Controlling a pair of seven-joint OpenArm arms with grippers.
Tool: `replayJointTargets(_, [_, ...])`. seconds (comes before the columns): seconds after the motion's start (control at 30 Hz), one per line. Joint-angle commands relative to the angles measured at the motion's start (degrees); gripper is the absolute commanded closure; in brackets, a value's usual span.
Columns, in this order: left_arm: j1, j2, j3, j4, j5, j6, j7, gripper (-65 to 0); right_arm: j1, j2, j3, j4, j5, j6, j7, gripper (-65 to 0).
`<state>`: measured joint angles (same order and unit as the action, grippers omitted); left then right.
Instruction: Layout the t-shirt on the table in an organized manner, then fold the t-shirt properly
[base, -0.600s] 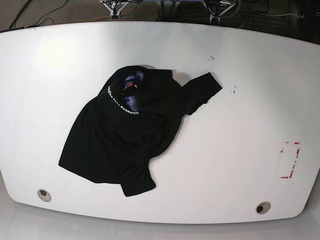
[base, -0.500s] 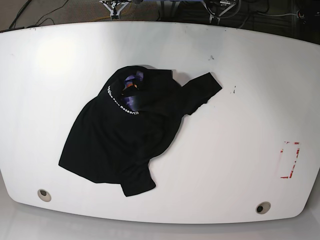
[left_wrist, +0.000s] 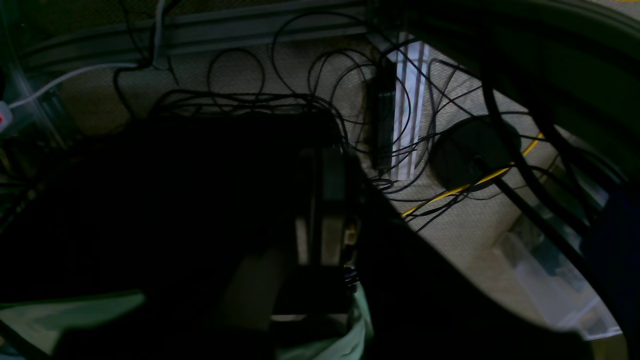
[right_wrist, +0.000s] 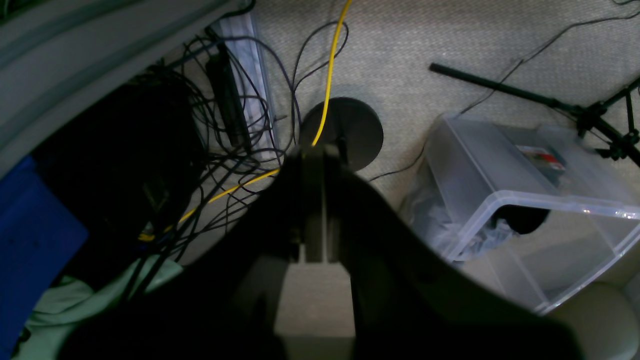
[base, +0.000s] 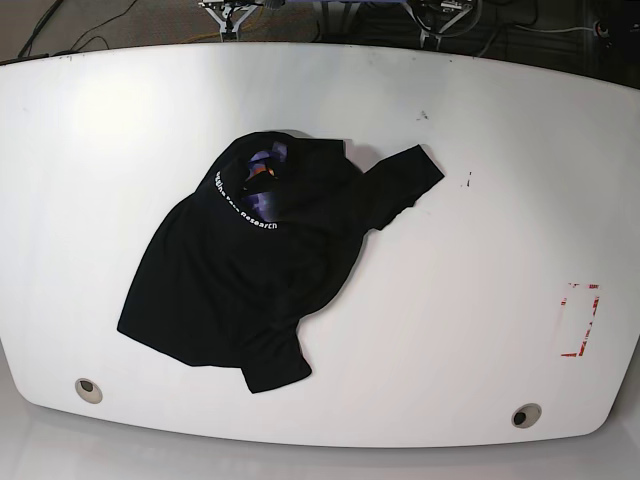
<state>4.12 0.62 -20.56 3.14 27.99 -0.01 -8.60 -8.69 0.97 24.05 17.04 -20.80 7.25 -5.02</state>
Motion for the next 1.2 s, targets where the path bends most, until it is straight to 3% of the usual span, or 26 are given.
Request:
replayJointTargets(0.0, [0.43,0.01,0.06,0.23,-0.30,-0.07,-0.11,-1.1,-0.24,0.22,0.01,0.05,-0.21,-0.27,-0.13,0.0])
replayJointTargets(1.17, [0.71,-0.01,0.02,0.19,-0.34,0.15,-0.03,-1.1,-0.55,0.48,-0.34,0.63,-0.27,0.15,-0.53,0.0])
